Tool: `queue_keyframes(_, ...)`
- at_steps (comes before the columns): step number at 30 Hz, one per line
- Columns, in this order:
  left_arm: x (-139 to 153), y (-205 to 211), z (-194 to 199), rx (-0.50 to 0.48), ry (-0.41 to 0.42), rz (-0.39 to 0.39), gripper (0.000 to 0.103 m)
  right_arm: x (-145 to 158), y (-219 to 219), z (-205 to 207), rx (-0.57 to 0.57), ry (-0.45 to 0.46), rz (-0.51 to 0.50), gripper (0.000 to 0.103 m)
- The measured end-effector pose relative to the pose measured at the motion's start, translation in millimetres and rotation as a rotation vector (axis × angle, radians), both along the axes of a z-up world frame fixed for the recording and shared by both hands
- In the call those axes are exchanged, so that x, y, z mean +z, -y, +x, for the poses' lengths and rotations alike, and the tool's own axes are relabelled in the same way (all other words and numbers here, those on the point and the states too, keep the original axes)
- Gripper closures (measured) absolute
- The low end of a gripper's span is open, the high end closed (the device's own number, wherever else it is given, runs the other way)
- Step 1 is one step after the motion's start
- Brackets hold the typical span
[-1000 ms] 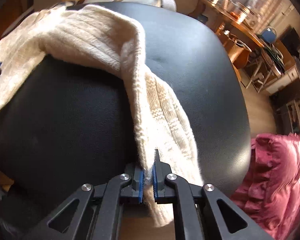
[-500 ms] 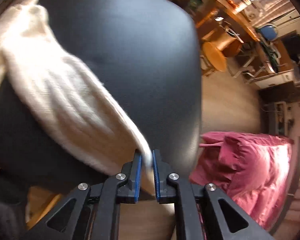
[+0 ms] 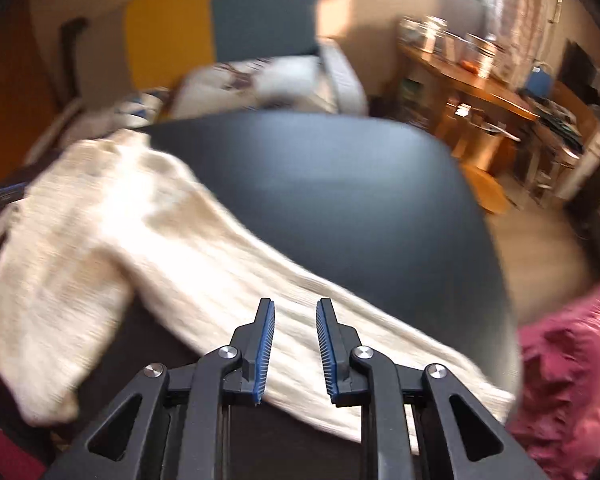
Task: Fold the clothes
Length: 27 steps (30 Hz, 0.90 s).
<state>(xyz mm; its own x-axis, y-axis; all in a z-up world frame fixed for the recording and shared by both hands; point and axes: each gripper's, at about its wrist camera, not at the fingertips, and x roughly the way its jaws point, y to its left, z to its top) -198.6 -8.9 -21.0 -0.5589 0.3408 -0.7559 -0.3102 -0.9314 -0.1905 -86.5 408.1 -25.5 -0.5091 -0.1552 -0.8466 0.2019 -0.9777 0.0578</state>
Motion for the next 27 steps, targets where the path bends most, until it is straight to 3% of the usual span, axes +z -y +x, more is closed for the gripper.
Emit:
queue_keyframes(2, 6, -15, -15, -0.048, -0.055, -0.097, 0.038, -4, 28, -5, 0.051, 0.003, -0.068, 0.082)
queue_keyframes(5, 8, -42, -38, -0.140, -0.142, -0.260, 0.038, -15, 66, -14, 0.096, 0.018, -0.095, 0.082)
queue_keyframes(8, -1, -61, -66, -0.263, -0.122, -0.307, 0.038, -33, 86, -28, 0.097, 0.036, -0.085, 0.082)
queue_keyframes(10, -12, -72, -85, -0.322, -0.068, -0.309, 0.038, -43, 83, -39, 0.076, 0.042, -0.081, 0.082)
queue_keyframes(13, -29, -86, -117, -0.373, 0.050, -0.243, 0.038, -52, 70, -46, 0.032, 0.045, -0.094, 0.082)
queue_keyframes(18, -62, -110, -157, -0.381, 0.202, -0.200, 0.040, -70, 55, -55, -0.014, 0.068, -0.087, 0.082)
queue_keyframes(20, -77, -117, -172, -0.374, 0.277, -0.177, 0.053, -78, 51, -56, -0.026, 0.079, -0.077, 0.082)
queue_keyframes(22, -85, -123, -175, -0.361, 0.264, -0.184, 0.065, -83, 52, -55, -0.018, 0.077, -0.065, 0.082)
queue_keyframes(23, -85, -124, -174, -0.357, 0.251, -0.174, 0.084, -85, 52, -55, -0.014, 0.072, -0.060, 0.081)
queue_keyframes(24, -86, -124, -174, -0.352, 0.255, -0.151, 0.093, -85, 52, -55, -0.012, 0.067, -0.060, 0.081)
queue_keyframes(27, -90, -119, -168, -0.309, 0.228, -0.110, 0.096, -85, 52, -55, -0.011, 0.059, -0.060, 0.080)
